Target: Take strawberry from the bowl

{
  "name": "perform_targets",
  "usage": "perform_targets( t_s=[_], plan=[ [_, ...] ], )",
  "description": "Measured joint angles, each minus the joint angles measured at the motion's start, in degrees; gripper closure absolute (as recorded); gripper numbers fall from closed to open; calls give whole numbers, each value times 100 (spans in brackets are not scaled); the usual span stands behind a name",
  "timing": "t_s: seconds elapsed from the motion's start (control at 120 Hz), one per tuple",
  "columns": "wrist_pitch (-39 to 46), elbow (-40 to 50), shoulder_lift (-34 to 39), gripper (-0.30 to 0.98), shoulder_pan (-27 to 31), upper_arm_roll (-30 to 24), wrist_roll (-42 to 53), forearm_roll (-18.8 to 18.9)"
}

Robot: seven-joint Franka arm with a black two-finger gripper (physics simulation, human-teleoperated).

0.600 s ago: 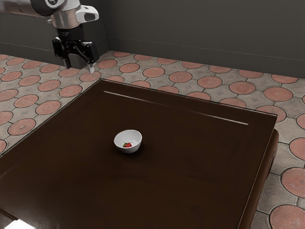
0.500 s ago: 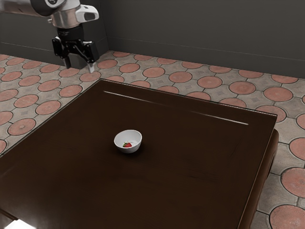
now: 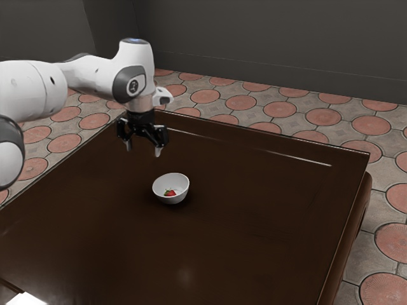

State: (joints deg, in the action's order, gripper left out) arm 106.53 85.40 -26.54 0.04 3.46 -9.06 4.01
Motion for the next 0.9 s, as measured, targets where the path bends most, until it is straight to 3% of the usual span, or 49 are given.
perform_targets(
  t_s=[0.133, 0.35, 0.5, 0.567, 0.642, 0.75, 0.9],
  plan=[
    [210, 300, 146, 0, -55, 419, -774, -542],
    [887, 497, 105, 7, -548, 244, -2513, -666],
    [1208, 1037, 128, 19, -854, 230, -3625, -613],
    [1296, 1458, 454, 23, -870, 274, -4084, -594],
    [1380, 1782, 605, 29, -851, 527, -4507, -582],
    [1472, 1843, 629, 36, -812, 766, -4978, -560],
    [1543, 1580, 498, 43, -858, 668, -5517, -358]
  ],
)
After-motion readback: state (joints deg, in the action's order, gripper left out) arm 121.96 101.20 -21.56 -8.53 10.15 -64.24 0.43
